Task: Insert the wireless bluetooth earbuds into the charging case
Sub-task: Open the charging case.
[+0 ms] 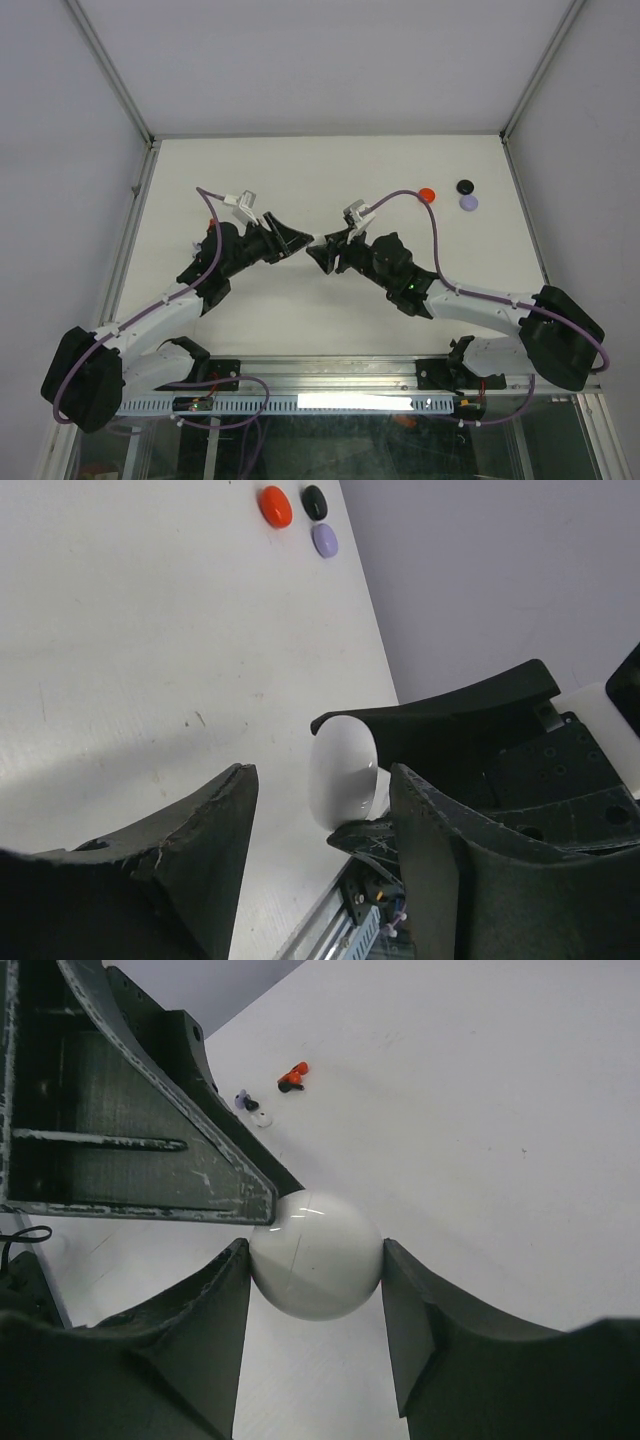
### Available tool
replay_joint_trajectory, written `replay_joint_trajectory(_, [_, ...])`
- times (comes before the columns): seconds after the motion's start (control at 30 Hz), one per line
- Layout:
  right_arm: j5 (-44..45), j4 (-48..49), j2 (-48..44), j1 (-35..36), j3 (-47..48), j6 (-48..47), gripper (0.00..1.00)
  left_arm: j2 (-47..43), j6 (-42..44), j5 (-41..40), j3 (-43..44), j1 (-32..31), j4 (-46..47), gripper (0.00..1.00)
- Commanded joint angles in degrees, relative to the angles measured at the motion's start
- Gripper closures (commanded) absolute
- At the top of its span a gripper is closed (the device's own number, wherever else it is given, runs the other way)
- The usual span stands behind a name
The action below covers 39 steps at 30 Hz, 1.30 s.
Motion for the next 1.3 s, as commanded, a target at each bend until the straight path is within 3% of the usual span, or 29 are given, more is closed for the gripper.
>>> replay_joint_trajectory(0.0, [-0.54, 5.88, 0.29, 0.45, 0.26, -1.66, 0.49, 1.09, 0.98, 2.42, 0.12, -1.00, 3.64, 0.44])
replay_joint_trajectory(0.27, [-0.15, 6.16, 0.57, 0.63, 0.32, -1.90, 0.48, 2.31, 2.61, 3.39, 0.84, -2.53, 3.64, 0.50])
replay_joint_trajectory(0.6, [-1.21, 7.83, 0.64, 0.69, 0.08, -1.98, 0.45, 3.93, 3.35, 4.05, 0.71, -4.02, 5.83, 0.67])
replay_joint_trajectory(1.03, [-3.78, 8.97, 0.01, 0.63, -0.05, -3.81, 0.43, 5.11, 3.01, 7.34, 0.86, -4.02, 7.11, 0.64])
replay_joint_trajectory(1.27, [-5.21, 8.23, -0.35, -0.02, -0.12, -4.30, 0.38, 4.49, 6.20, 7.29, 2.05, -4.06, 4.26, 0.84])
